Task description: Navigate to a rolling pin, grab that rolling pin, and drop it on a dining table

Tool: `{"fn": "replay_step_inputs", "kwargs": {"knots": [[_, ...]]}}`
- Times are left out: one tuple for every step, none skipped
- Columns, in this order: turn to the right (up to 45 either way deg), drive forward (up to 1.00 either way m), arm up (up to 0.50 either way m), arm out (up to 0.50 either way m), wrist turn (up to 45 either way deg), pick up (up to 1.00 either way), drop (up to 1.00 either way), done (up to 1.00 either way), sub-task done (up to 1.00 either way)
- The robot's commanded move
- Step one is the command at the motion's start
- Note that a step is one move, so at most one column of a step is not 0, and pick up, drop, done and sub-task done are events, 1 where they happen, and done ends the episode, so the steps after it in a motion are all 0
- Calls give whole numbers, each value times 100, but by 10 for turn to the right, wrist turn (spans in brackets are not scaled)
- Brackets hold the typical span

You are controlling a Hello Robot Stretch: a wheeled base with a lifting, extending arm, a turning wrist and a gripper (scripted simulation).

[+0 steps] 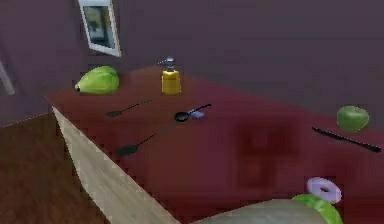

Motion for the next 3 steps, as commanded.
{"fn": "replay_step_inputs", "kwargs": {"knots": [[450,0,0,0,0,0,0,0,0],[450,0,0,0,0,0,0,0,0],[390,0,0,0,0,0,0,0,0]]}}
